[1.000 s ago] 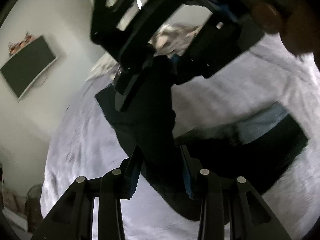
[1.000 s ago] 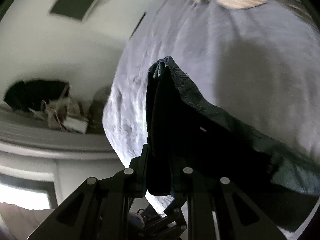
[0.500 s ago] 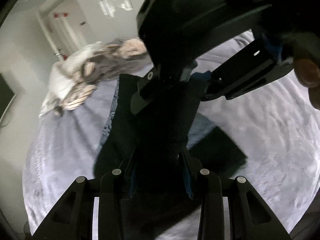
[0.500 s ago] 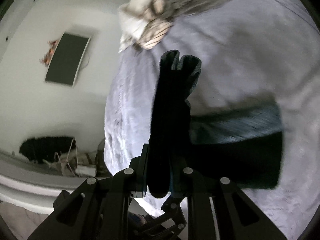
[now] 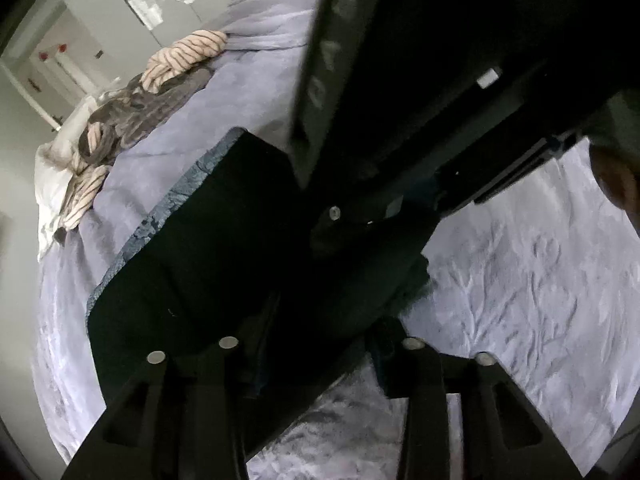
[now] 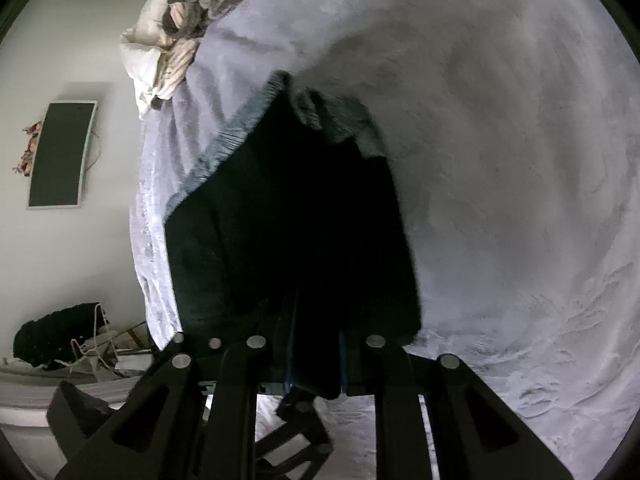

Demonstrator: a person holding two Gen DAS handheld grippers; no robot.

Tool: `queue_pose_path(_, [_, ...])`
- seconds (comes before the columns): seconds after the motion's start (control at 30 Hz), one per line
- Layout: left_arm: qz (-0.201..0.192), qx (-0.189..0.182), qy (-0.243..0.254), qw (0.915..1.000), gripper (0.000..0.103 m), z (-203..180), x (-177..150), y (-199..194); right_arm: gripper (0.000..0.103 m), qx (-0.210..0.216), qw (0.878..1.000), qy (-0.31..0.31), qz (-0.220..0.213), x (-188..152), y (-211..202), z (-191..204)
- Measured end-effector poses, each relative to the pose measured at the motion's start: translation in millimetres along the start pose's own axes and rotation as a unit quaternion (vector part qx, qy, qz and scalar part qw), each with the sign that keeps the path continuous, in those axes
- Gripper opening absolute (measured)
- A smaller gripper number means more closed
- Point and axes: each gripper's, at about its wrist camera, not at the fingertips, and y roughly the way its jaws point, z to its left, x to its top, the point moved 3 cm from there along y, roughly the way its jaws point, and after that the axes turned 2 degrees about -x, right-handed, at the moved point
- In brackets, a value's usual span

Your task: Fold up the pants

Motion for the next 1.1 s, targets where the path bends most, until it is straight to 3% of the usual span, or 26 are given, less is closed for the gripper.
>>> queue_pose_path(0.1, [0.006, -0.028, -0.004, 0.9996, 0.058, 9, -10, -10, 0.022, -0.024, 1.000, -0.011, 0.000, -4, 0, -5])
queue_pose_path(0.2, [0.000, -0.038, -0.017, 0.9991, 0.059, 27, -20, -26, 0.030, -0.075, 0.996, -0.045, -0.004, -8, -1, -2])
queue_pose_path(0.27, [0.002, -0.038, -0.040, 0.9985, 0.059, 47, -25, -34, 0.036, -0.126, 0.989, -0.078, -0.005, -13, 2, -1])
queue_pose_path(0.4, [0.020, -0.012, -0.120, 0.9925, 0.059, 106, -34, -35, 0.048, -0.172, 0.982, -0.079, -0.008, -17, -3, 2])
queue_pose_path(0.5, [0.032, 0.010, -0.201, 0.9791, 0.059, 167, -39, -27, 0.048, -0.212, 0.974, -0.073, -0.026, -15, -19, 6])
queue_pose_path(0.6, [0.052, 0.046, -0.275, 0.9589, 0.059, 224, -43, -9, 0.047, -0.244, 0.962, -0.109, -0.054, -8, -32, 25])
queue_pose_path(0.67, [0.065, 0.056, -0.321, 0.9430, 0.059, 253, -48, 5, 0.043, -0.235, 0.960, -0.135, -0.072, 3, -36, 46])
queue_pose_path(0.73, [0.086, 0.037, -0.357, 0.9292, 0.059, 270, -51, 25, 0.042, -0.226, 0.959, -0.153, -0.077, 11, -31, 60])
queue_pose_path(0.87, [0.114, 0.043, -0.338, 0.9332, 0.060, 263, -53, 54, 0.041, -0.226, 0.955, -0.184, -0.056, 23, 0, 77])
queue_pose_path(0.97, [0.124, 0.065, -0.317, 0.9378, 0.060, 255, -60, 71, 0.040, -0.271, 0.939, -0.210, -0.023, 19, 37, 61])
queue_pose_path(1.1, [0.131, 0.067, -0.322, 0.9352, 0.060, 263, -61, 72, 0.041, -0.254, 0.947, -0.191, -0.041, 16, 32, 51])
